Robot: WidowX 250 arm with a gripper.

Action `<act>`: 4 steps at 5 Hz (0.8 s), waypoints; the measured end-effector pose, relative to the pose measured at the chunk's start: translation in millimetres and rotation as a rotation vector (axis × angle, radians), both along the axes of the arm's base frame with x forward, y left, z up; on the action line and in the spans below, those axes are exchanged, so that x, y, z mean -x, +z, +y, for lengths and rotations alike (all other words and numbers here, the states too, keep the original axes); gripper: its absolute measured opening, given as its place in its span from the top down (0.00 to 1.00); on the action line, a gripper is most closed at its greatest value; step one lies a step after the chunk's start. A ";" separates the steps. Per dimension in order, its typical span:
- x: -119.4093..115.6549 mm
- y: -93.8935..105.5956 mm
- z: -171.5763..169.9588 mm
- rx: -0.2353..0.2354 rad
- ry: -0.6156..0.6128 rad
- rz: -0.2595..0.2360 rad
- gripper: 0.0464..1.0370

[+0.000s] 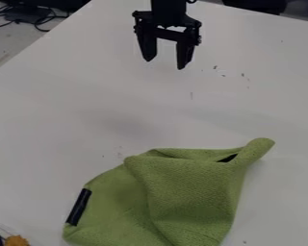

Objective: Fold the cloth from bottom right to top left

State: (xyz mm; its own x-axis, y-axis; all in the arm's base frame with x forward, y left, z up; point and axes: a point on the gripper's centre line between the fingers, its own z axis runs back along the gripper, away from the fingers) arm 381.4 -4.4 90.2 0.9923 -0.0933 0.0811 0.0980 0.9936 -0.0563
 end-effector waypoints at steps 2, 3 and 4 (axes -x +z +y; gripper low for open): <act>33.5 -43.7 -15.4 0.031 -0.006 0.102 0.04; 68.6 -38.8 -30.9 0.029 0.036 0.094 0.04; 91.5 -29.3 -41.2 0.020 0.044 0.146 0.04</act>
State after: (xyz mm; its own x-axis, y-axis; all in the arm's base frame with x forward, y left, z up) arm 289.9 -45.7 61.0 0.9968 -0.0496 -0.0627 0.0441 0.9952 -0.0869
